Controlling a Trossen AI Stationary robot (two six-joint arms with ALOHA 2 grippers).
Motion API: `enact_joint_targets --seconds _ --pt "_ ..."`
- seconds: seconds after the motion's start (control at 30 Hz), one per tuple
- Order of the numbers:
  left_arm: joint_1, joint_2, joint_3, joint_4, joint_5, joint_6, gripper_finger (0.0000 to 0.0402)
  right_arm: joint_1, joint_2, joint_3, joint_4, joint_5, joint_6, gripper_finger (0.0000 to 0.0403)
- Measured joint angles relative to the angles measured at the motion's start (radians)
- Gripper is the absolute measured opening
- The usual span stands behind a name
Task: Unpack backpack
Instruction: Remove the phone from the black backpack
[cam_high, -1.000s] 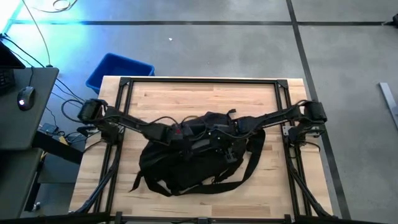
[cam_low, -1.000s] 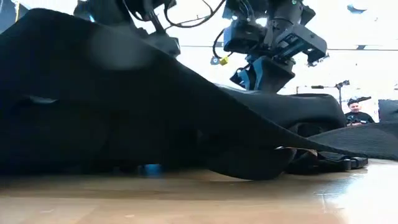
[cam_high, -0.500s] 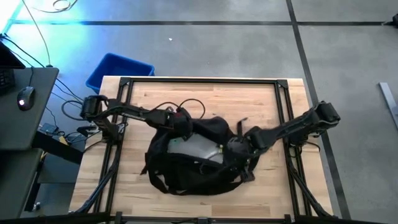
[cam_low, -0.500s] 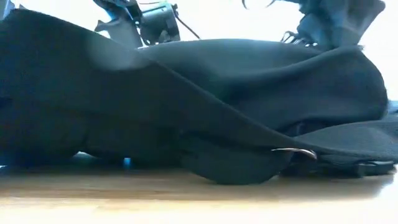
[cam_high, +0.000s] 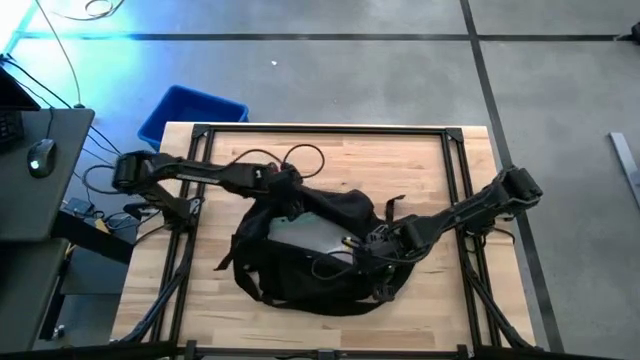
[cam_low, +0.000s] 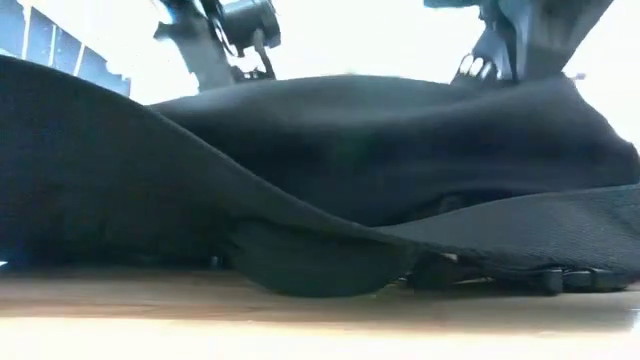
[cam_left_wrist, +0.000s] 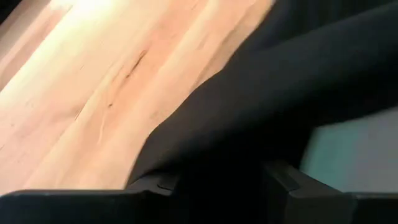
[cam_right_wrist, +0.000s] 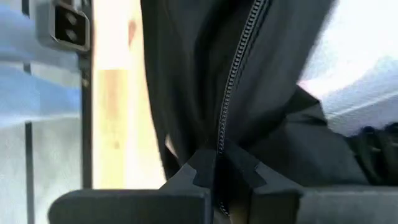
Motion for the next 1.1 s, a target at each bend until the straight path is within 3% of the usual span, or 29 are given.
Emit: enact_joint_targets --seconds 0.17,0.33,0.53,0.67,0.8,0.97,1.1 --pt "-0.078 -0.145 0.0 -0.002 0.061 -0.069 0.0104 -0.018 -0.074 0.043 -0.092 0.062 0.085 0.0026" --pt "-0.167 -0.18 0.0 0.124 0.08 -0.104 0.0104 -0.073 -0.12 0.073 -0.095 0.072 0.216 0.0088" --pt "-0.233 -0.057 0.0 0.364 0.161 -0.043 0.0104 -0.119 -0.097 0.104 -0.037 0.07 0.226 0.016" --pt "-0.248 0.058 0.001 0.394 0.207 -0.02 0.0104 -0.132 -0.036 0.102 -0.042 0.122 0.286 0.019" --pt "-0.244 0.151 0.0 0.409 0.215 -0.018 0.0104 -0.138 0.022 0.102 -0.078 0.181 0.416 0.0201" --pt "-0.244 0.21 0.0 0.424 0.285 -0.003 0.0104 -0.147 0.04 0.097 -0.289 0.29 0.653 0.0199" --pt "-0.255 0.217 0.0 0.417 0.293 0.017 0.0104 -0.148 0.04 0.062 -0.252 0.295 0.698 0.0199"
